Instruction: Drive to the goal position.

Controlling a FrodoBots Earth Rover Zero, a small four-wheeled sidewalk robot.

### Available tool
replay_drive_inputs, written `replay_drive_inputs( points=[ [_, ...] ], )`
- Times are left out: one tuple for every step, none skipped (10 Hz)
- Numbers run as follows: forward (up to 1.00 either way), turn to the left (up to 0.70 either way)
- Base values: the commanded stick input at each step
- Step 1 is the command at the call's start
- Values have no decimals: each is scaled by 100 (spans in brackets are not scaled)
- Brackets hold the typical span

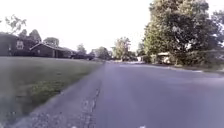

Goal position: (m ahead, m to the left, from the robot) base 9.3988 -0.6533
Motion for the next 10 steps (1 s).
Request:
replay_drive_inputs(
  points=[
    [100, 0],
    [100, 0],
    [100, 0],
    [100, 0],
    [100, 0],
    [100, 0],
    [100, 0],
    [100, 0],
    [100, 0],
    [100, 0]
  ],
)
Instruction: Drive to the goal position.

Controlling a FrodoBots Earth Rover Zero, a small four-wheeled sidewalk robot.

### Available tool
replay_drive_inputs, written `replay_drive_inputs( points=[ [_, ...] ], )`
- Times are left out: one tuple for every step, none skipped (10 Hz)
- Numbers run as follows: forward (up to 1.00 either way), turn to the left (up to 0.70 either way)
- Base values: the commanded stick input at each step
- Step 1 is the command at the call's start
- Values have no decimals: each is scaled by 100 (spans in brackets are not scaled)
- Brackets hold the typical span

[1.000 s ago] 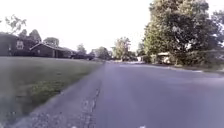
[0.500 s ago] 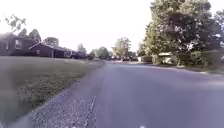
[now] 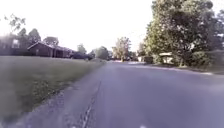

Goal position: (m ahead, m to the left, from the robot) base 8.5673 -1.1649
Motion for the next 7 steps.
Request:
replay_drive_inputs(
  points=[
    [100, 0],
    [100, 0],
    [100, 0],
    [100, 0],
    [100, 0],
    [100, 0],
    [100, 0]
  ],
)
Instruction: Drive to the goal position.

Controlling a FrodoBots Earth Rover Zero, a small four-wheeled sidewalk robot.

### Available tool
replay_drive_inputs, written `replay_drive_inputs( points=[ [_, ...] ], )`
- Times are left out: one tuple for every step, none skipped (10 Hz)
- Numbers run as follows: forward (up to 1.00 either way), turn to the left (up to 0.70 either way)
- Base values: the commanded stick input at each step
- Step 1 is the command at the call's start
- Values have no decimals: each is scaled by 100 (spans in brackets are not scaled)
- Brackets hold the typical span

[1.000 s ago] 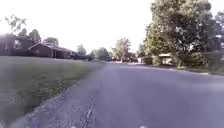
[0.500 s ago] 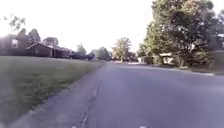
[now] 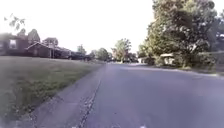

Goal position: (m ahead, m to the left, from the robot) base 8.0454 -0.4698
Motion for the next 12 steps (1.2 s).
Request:
replay_drive_inputs(
  points=[
    [100, 0],
    [100, 0],
    [100, 0],
    [100, 0],
    [100, 0],
    [100, 0],
    [100, 0],
    [100, 0],
    [100, 0],
    [100, 0],
    [100, 0],
    [100, 0]
  ],
)
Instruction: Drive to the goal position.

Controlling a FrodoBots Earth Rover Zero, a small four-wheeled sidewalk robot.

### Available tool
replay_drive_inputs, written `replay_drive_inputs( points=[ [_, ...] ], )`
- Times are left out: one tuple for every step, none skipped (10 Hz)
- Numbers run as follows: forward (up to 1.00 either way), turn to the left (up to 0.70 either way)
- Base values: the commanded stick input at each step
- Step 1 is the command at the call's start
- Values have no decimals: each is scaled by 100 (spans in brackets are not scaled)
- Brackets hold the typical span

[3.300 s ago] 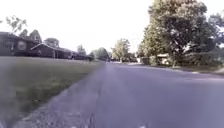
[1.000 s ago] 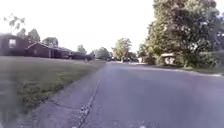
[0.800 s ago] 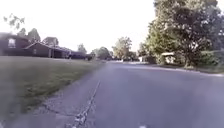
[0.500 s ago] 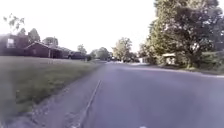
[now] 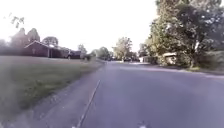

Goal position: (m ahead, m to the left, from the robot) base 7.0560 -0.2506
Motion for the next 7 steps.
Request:
replay_drive_inputs(
  points=[
    [100, 0],
    [100, 0],
    [100, 0],
    [100, 0],
    [100, 0],
    [100, 0],
    [100, 0]
  ],
)
